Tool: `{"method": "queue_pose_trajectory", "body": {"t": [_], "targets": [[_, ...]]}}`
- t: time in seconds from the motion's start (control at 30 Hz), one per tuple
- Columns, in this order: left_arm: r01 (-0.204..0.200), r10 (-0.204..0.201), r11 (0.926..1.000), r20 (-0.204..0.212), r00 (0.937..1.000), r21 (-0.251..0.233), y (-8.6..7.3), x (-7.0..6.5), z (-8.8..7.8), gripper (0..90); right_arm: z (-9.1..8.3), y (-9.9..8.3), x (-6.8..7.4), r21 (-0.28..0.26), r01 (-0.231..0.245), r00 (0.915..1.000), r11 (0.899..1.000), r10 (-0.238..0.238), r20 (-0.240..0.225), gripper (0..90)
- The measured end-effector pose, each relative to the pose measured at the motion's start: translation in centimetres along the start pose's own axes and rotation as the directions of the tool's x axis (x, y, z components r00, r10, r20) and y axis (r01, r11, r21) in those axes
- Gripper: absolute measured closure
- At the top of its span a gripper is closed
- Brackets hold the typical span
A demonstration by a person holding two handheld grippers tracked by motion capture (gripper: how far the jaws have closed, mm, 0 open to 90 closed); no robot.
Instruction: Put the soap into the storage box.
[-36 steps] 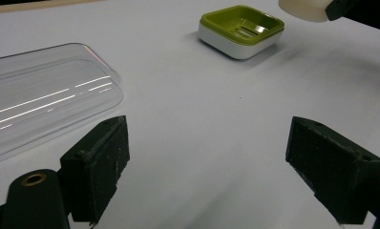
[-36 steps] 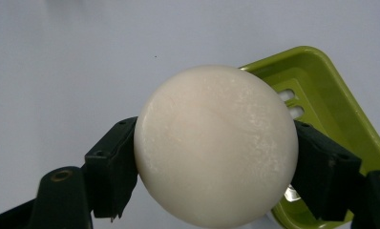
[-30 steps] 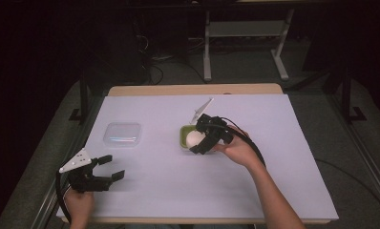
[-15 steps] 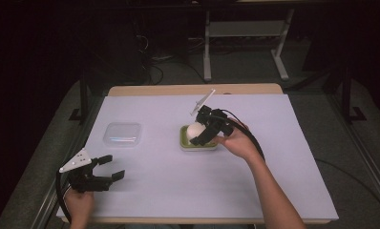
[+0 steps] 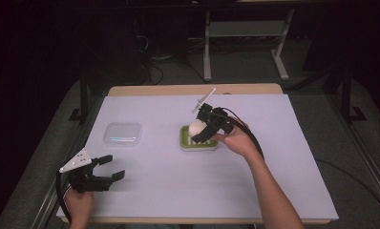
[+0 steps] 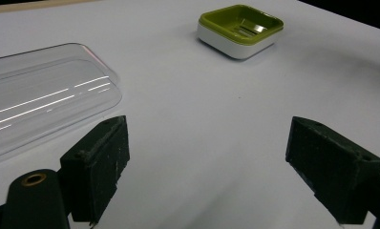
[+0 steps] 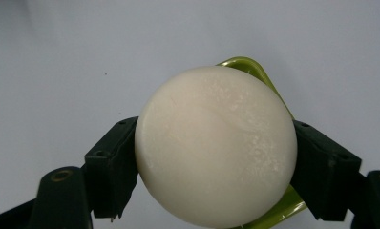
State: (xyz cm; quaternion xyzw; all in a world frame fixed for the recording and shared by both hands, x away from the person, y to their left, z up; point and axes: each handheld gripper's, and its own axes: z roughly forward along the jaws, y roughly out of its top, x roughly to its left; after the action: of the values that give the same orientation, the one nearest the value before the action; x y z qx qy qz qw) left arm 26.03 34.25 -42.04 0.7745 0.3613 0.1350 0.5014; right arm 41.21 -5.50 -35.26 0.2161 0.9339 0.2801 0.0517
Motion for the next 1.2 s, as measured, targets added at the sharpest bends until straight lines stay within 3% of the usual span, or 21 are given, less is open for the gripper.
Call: {"method": "queue_pose_trajectory", "body": {"t": [1.2], "targets": [[0.000,0.000,1.0000,0.005,1.0000,0.003,0.0,0.0,0.1,14.5,2.7,-0.5,-2.5,0.039,-0.071,0.9974,0.997,0.071,0.014,23.8]]}}
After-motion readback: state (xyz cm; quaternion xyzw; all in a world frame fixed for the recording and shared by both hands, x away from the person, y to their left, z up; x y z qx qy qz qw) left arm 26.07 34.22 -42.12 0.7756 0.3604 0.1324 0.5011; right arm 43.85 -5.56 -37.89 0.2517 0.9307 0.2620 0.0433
